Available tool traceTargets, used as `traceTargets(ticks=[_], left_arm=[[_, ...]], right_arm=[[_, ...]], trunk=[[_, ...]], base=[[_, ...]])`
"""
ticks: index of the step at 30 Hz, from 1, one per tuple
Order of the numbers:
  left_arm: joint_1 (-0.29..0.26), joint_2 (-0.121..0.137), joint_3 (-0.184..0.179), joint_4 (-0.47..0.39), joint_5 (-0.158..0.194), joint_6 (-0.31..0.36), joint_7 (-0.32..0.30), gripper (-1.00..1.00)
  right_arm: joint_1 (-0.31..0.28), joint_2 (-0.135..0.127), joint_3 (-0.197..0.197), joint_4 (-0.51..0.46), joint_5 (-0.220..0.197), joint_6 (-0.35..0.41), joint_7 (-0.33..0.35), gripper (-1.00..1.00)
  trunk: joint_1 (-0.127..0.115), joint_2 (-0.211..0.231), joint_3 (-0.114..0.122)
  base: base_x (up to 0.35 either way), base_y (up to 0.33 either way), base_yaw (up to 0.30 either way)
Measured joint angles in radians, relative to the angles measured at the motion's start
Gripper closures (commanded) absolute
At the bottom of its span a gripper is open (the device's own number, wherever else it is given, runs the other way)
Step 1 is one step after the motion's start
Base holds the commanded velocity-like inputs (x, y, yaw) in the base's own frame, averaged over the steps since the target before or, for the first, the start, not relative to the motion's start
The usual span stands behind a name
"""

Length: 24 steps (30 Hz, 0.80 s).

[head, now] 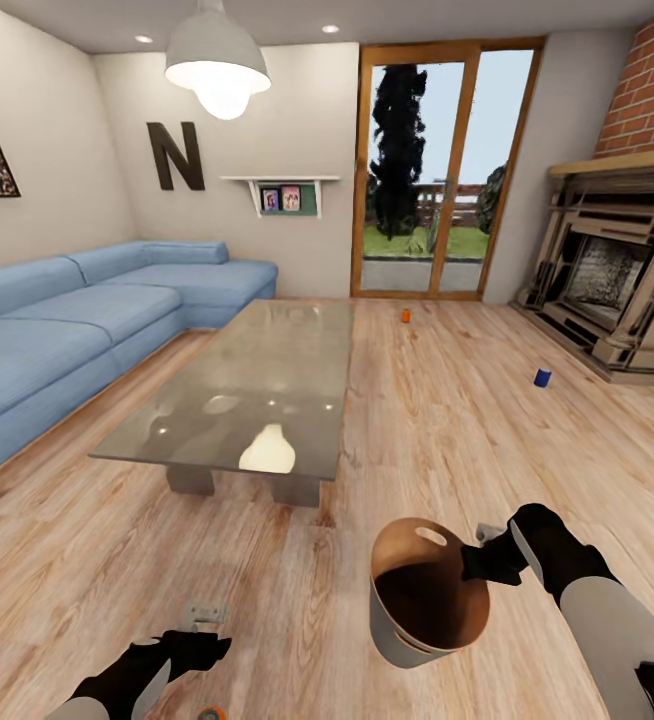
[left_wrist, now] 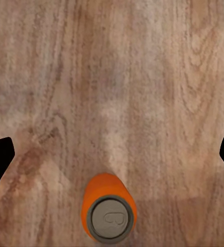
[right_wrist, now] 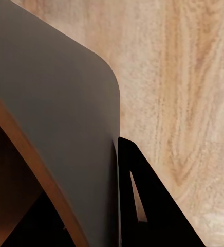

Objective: Put the three can of soda from the living room inside the tash can in the kitchen.

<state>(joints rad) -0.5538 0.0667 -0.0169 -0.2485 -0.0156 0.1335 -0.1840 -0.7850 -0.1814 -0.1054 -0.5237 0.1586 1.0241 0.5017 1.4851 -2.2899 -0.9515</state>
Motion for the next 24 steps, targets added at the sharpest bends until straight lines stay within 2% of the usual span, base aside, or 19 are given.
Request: traceTargets(ticks=[5, 10, 16, 24], left_arm=[[0.0, 0.0, 0.0, 0.0, 0.0, 0.0, 0.0, -1.0], [0.0, -0.001, 0.0, 0.0, 0.0, 0.0, 0.001, -1.0], [0.0, -0.001, 0.0, 0.0, 0.0, 0.0, 0.001, -1.0], [0.0, -0.001, 0.001, -0.001, 0.001, -0.001, 0.001, -1.0]], right_arm=[[0.001, -0.001, 0.001, -0.022, 0.006, -0.002, -0.002, 1.0], [0.001, 0.003, 0.001, -0.06, -0.008, 0.001, 0.0, 1.0], [0.002, 0.005, 0.003, -0.066, 0.004, -0.001, -0.001, 1.0], [0.002, 0.006, 0.004, -0.067, 0.004, -0.001, -0.001, 1.0]], trunk=[[0.0, 0.0, -0.004], [0.0, 0.0, -0.005], [0.0, 0.0, -0.006], [0.0, 0.0, -0.006]], base=[[0.0, 0.0, 0.0], [-0.112, 0.0, 0.0], [-0.201, 0.0, 0.0], [-0.017, 0.0, 0.0]])
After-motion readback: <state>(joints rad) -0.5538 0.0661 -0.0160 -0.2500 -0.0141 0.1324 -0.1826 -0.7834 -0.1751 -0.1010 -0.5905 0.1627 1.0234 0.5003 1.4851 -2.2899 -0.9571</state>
